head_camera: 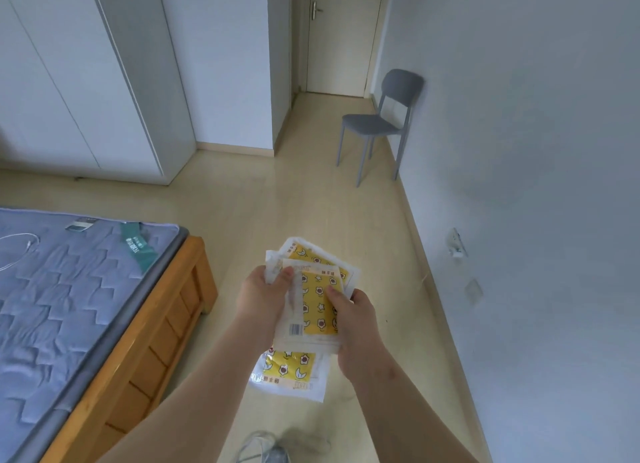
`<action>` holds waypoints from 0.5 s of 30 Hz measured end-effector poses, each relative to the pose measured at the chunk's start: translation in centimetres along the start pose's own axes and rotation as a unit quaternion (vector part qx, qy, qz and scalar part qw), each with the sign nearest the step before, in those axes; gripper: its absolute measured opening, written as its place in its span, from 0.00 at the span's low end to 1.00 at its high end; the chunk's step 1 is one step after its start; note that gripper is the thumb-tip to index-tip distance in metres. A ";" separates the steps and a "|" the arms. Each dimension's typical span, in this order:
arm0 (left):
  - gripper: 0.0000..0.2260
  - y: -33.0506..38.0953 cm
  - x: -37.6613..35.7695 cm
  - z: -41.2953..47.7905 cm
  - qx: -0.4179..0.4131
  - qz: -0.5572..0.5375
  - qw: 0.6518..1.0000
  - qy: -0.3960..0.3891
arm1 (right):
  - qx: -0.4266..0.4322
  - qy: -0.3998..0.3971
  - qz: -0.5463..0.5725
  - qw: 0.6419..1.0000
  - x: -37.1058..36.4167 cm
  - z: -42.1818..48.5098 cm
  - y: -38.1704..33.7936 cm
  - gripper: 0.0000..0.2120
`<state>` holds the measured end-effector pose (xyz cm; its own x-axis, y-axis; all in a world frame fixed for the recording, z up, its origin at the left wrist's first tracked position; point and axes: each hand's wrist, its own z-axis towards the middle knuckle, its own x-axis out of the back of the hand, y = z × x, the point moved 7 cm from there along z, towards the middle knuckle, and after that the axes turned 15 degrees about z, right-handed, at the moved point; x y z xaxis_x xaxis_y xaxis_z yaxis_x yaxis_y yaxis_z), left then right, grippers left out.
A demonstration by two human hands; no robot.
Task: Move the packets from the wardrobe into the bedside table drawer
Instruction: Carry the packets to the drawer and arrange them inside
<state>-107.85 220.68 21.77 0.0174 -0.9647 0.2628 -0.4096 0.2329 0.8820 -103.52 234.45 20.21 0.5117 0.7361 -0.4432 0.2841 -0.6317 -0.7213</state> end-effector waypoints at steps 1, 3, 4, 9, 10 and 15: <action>0.03 1.3 0.2 2.2 -0.004 0.002 1.000 0.002 | 0.001 0.000 0.002 1.000 -1.5 1.7 -0.8 0.04; 0.04 3.4 0.5 6.3 -0.011 0.014 1.000 0.006 | 0.001 0.008 0.008 1.000 -3.9 4.9 -2.1 0.04; 0.04 4.1 0.5 8.0 -0.010 0.023 1.000 0.006 | 0.000 0.012 0.008 1.000 -4.9 6.3 -2.7 0.04; 0.05 6.3 0.6 15.2 0.029 0.005 1.000 0.007 | -0.002 0.022 -0.008 1.000 -9.1 13.2 -4.6 0.02; 0.05 6.6 0.7 17.4 0.041 -0.003 0.999 0.016 | -0.008 0.016 -0.013 1.000 -10.4 15.4 -4.7 0.02; 0.05 9.0 1.5 26.1 0.055 -0.013 0.997 0.060 | -0.031 -0.020 -0.032 0.999 -15.9 24.0 -6.2 0.02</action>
<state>-135.34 218.15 19.92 0.1355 -0.9468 0.2918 -0.5054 0.1872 0.8423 -132.91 232.50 18.94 0.4581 0.7837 -0.4195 0.3652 -0.5962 -0.7150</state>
